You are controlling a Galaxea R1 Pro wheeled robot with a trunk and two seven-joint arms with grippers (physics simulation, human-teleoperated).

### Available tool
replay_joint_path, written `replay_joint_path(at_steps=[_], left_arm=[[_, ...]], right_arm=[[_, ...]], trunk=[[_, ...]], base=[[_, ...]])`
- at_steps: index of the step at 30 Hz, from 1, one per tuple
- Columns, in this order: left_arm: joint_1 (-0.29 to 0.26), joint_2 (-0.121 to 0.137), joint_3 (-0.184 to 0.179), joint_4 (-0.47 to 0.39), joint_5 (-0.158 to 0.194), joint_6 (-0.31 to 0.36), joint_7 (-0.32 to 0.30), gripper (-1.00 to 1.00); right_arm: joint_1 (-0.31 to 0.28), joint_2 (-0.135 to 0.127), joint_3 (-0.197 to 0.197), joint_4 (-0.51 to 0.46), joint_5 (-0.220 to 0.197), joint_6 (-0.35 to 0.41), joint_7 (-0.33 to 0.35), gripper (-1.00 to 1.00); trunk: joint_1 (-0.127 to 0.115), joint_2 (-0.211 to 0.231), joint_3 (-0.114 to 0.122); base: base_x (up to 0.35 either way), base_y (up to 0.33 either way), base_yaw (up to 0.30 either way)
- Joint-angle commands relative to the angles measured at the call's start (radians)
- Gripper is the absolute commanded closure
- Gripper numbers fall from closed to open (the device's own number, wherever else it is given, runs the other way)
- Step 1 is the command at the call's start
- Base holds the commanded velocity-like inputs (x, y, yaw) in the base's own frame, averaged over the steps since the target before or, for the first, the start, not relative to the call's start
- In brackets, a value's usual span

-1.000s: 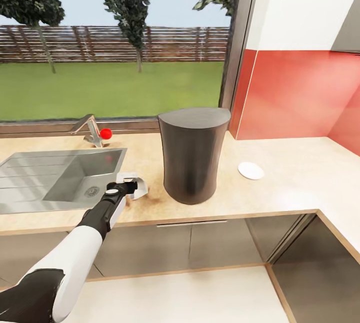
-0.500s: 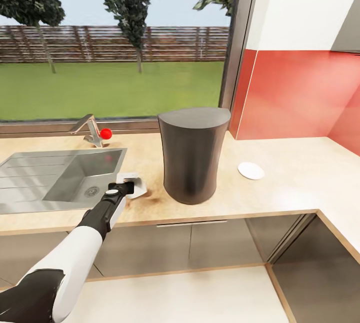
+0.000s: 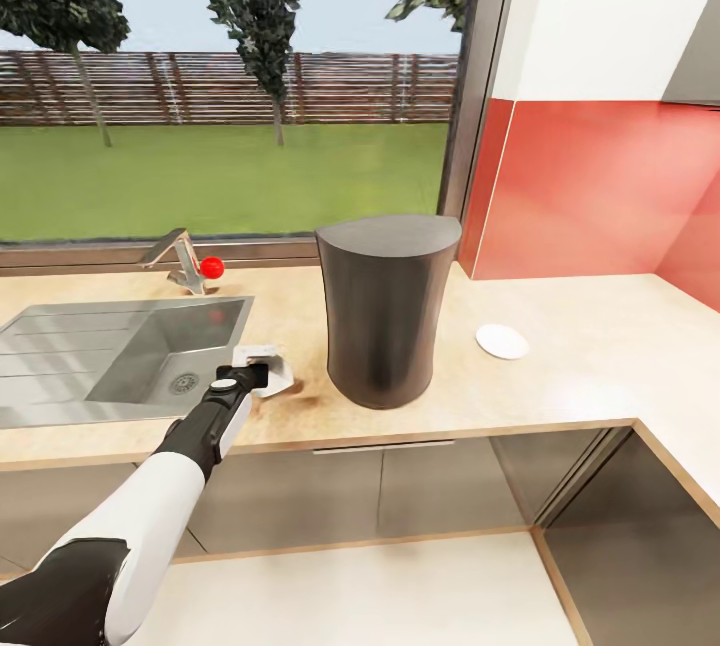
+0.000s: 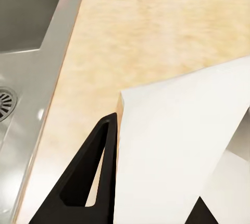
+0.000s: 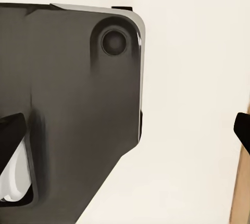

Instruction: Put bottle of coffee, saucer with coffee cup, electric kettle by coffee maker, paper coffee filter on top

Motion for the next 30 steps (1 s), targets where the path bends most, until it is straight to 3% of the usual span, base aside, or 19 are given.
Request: replay_joint_path(at_steps=[1,30], left_arm=[[0.0,0.0,-0.001,-0.002,-0.006,0.007,0.003,1.0],[-0.022,0.002,0.006,-0.016,-0.003,0.025,-0.006,1.0]], right_arm=[[0.0,0.0,-0.007,0.0,0.009,-0.003,0.0,-1.0],[0.0,0.002,-0.013,-0.002,0.007,-0.003,-0.001,-1.0]], trunk=[[0.001,-0.002,-0.002],[0.001,-0.002,-0.002]], base=[[0.0,0.0,0.0],[0.0,0.0,0.0]])
